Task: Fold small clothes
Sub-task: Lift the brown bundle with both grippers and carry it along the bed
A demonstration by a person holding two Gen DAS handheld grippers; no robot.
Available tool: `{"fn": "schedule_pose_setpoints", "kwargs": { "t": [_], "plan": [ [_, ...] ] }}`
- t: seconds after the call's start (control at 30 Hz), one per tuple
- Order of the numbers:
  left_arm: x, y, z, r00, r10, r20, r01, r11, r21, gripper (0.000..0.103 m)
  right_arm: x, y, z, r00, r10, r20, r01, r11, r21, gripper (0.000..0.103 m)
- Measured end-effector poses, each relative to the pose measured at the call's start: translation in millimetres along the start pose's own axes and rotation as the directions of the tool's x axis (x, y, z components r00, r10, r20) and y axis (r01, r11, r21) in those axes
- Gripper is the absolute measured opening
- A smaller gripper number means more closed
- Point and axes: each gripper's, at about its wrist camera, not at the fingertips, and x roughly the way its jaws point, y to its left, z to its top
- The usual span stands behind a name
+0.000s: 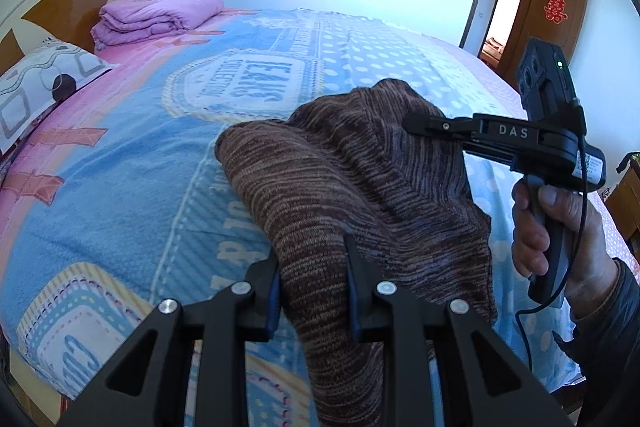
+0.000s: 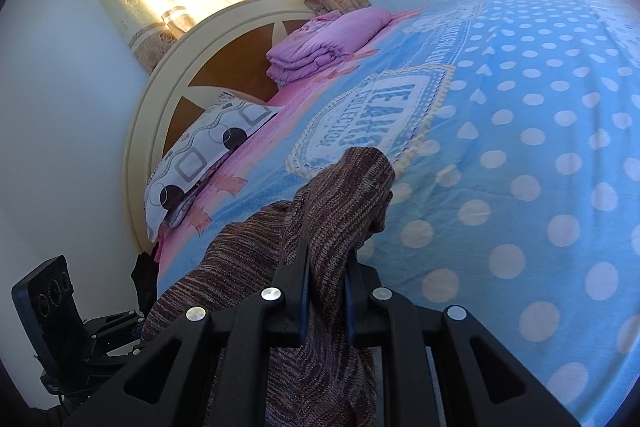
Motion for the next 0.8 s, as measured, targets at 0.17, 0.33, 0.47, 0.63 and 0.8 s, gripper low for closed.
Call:
{"fn": "schedule_pose_setpoints", "kwargs": {
  "t": [0.17, 0.33, 0.47, 0.63, 0.8],
  "plan": [
    [1, 11, -5, 1.0, 0.009, 0.004, -0.009, 1.0, -0.011, 0.027, 17, 7, 2, 1.0, -0.001, -0.025, 0.0, 1.0, -0.012, 0.013],
    [0, 23, -12, 1.0, 0.023, 0.01, -0.022, 1.0, -0.013, 0.027, 29, 13, 5, 0.999, 0.005, -0.038, -0.006, 1.0, -0.023, 0.013],
    [-1, 33, -19, 0.999, 0.033, 0.011, -0.033, 0.999, -0.019, 0.027, 42, 18, 6, 0.998, 0.01, -0.059, -0.012, 1.0, -0.029, 0.013],
    [3, 44, -27, 0.999, 0.037, 0.001, -0.036, 0.999, -0.033, 0.027, 58, 24, 4, 0.996, 0.013, -0.09, -0.016, 0.999, -0.038, 0.013],
    [10, 49, -34, 0.999, 0.041, -0.013, -0.042, 0.999, -0.033, 0.027, 70, 20, 2, 0.994, 0.0, -0.105, -0.003, 1.0, -0.028, 0.013]
  ]
}}
